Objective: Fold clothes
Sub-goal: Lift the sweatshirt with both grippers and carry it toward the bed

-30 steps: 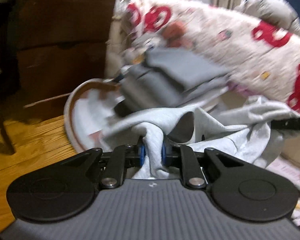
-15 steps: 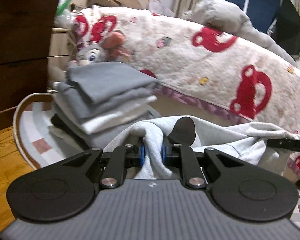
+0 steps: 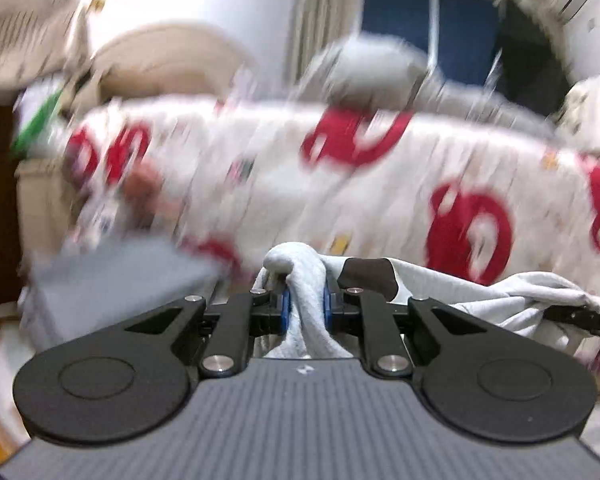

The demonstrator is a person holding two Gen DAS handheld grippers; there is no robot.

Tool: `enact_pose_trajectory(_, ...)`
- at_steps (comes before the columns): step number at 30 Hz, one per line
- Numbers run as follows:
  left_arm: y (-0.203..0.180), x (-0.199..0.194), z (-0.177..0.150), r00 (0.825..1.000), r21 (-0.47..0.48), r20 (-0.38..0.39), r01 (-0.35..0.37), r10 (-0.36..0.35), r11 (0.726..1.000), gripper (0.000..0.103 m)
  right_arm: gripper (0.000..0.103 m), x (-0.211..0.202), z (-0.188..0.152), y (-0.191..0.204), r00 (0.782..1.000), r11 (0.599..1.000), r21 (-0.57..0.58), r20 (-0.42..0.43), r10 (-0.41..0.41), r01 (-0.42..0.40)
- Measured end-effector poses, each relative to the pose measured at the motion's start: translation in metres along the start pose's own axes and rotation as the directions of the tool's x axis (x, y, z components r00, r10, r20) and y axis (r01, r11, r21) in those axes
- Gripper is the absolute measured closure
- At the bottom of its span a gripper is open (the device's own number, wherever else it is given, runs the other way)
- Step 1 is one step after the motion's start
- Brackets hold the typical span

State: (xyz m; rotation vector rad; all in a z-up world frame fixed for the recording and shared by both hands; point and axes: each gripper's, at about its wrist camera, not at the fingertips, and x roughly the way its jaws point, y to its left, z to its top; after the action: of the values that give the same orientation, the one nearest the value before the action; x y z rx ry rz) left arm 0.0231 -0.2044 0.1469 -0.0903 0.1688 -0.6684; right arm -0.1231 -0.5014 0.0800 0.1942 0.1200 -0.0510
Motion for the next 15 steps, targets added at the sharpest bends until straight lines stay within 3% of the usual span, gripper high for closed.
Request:
enact_pose_trajectory(3,-0.012,0.003,0.013,0.996,0.010,0.056,0.074,-0.074,0.997,0.089,0.089,-0.021,0.023,-0.005,0.990,1.000,-0.018,0.141,-0.009,0.012)
enact_pose_trajectory(4,-0.015,0.006,0.007,0.995,0.013,0.040,0.092,-0.093,0.996,0.089,0.089,-0.031,0.024,-0.007,0.986,1.000,-0.018,0.165,-0.017,0.020)
enact_pose_trajectory(6,-0.018,0.017,-0.018,0.993,0.000,-0.037,0.115,-0.115,0.993,0.088,0.084,-0.047,0.016,-0.013,0.986,1.000,0.011,0.164,-0.030,0.029)
enact_pose_trajectory(7,-0.016,0.027,-0.040,0.988,-0.022,-0.102,0.114,-0.116,0.993,0.088,0.076,-0.051,0.004,-0.019,0.991,0.998,0.053,0.126,-0.036,0.030)
enact_pose_trajectory(8,-0.012,0.039,-0.065,0.978,-0.047,-0.175,0.107,-0.114,0.993,0.086,0.060,-0.053,-0.009,-0.025,0.996,0.995,0.095,0.077,-0.042,0.035)
enact_pose_trajectory(9,-0.007,0.053,-0.095,0.958,-0.075,-0.267,0.087,-0.104,0.993,0.084,0.051,-0.051,-0.030,-0.032,0.998,0.989,0.139,-0.006,-0.055,0.055)
enact_pose_trajectory(10,0.000,0.068,-0.128,0.926,-0.106,-0.367,0.057,-0.092,0.993,0.082,0.041,-0.046,-0.056,-0.041,0.991,0.979,0.174,-0.102,-0.086,0.103)
enact_pose_trajectory(11,0.009,0.081,-0.161,0.886,-0.137,-0.456,0.019,-0.080,0.990,0.082,0.040,-0.040,-0.083,-0.050,0.970,0.966,0.194,-0.204,-0.129,0.169)
enact_pose_trajectory(13,0.025,0.093,-0.220,0.813,-0.164,-0.580,-0.054,-0.051,0.985,0.084,0.040,-0.029,-0.134,-0.066,0.898,0.930,0.200,-0.383,-0.216,0.309)
enact_pose_trajectory(14,0.031,0.092,-0.241,0.791,-0.168,-0.611,-0.074,-0.045,0.983,0.084,0.040,-0.027,-0.157,-0.074,0.858,0.911,0.190,-0.448,-0.252,0.367)
enact_pose_trajectory(15,0.036,0.087,-0.256,0.777,-0.170,-0.627,-0.082,-0.043,0.982,0.084,0.040,-0.029,-0.172,-0.078,0.835,0.900,0.185,-0.481,-0.268,0.396)
